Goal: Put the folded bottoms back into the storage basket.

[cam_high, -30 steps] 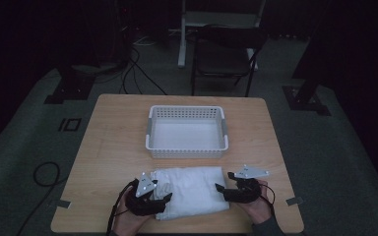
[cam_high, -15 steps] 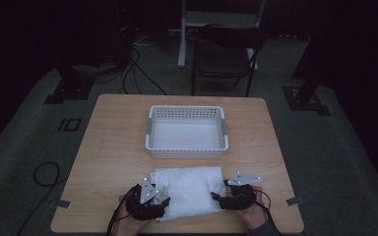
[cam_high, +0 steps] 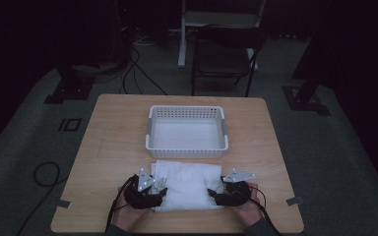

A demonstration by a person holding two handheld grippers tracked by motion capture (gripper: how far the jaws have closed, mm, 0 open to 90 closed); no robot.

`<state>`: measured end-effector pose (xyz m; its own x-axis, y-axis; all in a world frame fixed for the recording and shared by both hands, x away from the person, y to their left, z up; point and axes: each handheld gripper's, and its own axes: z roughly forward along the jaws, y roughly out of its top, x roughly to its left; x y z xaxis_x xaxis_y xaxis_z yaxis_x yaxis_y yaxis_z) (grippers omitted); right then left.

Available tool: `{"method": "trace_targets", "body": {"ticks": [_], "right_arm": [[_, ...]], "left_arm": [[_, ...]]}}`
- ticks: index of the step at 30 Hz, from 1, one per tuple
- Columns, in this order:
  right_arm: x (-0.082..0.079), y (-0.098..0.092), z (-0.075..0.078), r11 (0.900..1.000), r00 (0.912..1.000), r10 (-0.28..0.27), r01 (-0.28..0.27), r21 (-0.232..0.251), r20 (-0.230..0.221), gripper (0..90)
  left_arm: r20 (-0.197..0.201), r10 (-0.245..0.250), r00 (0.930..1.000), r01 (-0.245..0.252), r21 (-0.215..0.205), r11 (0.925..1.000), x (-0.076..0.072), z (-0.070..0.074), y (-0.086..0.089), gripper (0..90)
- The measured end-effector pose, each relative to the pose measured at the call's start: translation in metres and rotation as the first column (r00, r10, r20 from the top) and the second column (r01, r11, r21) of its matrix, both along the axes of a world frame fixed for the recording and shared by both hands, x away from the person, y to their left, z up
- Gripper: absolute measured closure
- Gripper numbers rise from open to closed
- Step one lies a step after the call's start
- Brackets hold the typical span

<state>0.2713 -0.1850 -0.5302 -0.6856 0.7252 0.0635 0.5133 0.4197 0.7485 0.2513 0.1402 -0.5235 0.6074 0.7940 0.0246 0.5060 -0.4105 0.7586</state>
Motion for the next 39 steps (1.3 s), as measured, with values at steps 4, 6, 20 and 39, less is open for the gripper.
{"method": "trace_targets", "body": {"ticks": [4, 6, 20, 39], "right_arm": [[0.003, 0.0, 0.0, 1.0, 1.0, -0.007, 0.007, -0.001, 0.002, 28.2], [0.005, 0.001, 0.0, 1.0, 0.9999, -0.013, 0.013, -0.001, 0.004, 28.0], [0.014, 0.001, 0.001, 0.999, 0.9992, -0.037, 0.038, -0.013, 0.014, 27.9], [0.014, -0.003, 0.016, 0.997, 0.9957, -0.074, 0.073, 0.021, 0.056, 28.5]], "left_arm": [[0.0, -0.002, 1.0, 0.002, 0.005, 1.0, 0.004, 0.0, 0.0, 28.0], [0.0, 0.002, 1.0, -0.002, 0.002, 1.0, 0.006, 0.001, 0.0, 28.0], [-0.006, 0.009, 0.9999, -0.009, -0.004, 0.9999, 0.019, 0.002, -0.002, 27.9], [0.022, 0.05, 0.9985, -0.048, -0.094, 0.9945, 0.021, 0.021, -0.003, 27.4]]}}
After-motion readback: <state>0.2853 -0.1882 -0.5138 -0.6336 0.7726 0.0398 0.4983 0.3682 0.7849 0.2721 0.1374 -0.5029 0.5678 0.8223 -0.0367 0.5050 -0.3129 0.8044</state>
